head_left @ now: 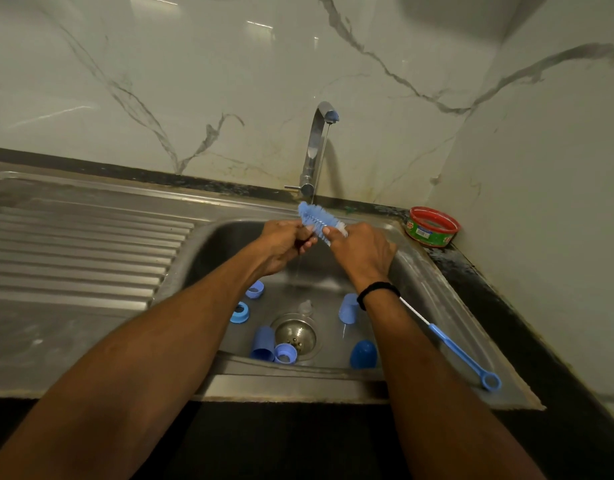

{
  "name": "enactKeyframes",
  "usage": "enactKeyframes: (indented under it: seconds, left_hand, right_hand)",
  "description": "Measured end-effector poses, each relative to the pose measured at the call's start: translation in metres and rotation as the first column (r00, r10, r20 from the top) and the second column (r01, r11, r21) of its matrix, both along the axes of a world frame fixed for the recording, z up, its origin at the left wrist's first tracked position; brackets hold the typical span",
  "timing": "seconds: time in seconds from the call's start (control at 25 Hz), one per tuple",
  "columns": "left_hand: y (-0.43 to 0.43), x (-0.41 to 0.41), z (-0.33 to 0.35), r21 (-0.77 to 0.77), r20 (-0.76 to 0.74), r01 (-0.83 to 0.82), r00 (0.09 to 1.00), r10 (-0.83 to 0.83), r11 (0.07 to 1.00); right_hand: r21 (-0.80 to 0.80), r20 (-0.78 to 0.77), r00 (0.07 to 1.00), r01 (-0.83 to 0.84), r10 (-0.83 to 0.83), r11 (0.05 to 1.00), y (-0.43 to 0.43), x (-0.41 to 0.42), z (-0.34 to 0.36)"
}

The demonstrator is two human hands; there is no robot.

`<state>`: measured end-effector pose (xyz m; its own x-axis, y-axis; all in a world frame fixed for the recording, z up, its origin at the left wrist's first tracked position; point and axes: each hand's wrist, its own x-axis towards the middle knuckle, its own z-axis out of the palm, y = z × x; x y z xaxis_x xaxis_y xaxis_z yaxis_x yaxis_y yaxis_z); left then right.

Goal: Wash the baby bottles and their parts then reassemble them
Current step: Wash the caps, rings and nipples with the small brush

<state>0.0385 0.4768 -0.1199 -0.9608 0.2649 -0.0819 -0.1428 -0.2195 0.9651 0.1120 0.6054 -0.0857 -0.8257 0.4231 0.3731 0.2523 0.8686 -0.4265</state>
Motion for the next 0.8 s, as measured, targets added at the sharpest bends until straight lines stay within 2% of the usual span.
enactKeyframes:
  seconds: [0.12,0.2,0.32,0.48,0.8]
  left_hand:
    - [-0.001,0.0,0.001,0.005,0.003,-0.004,1.0,0.004,1.0]
    - [0.0,0.004,0.003,-0.02,-0.022,0.083,0.996,-0.083,0.996]
    - [-0.006,-0.002,0.003,0.01,-0.012,0.007,1.0,-0.006,1.0]
    - [0.0,0.005,0.002,-0.012,0.004,0.175,0.985,-0.175,0.985]
    - [-0.01,-0.005,-0.008,0.067,0.16,-0.103,0.983,0.091,0.992]
  right_hand:
    - [0.004,-0.021,0.999,0.029,-0.029,1.0,-0.001,0.003,0.002]
    - [-0.006,-0.017,0.998,0.057,-0.057,0.998,0.002,0.005,0.005]
    - [-0.031,-0.016,0.999,0.03,-0.031,0.999,0.002,0.007,0.005]
    - [-0.046,-0.02,0.995,0.099,-0.1,0.994,0.004,0.009,0.004]
    - [-0.051,-0.015,0.995,0.095,-0.096,0.994,0.003,0.009,0.0]
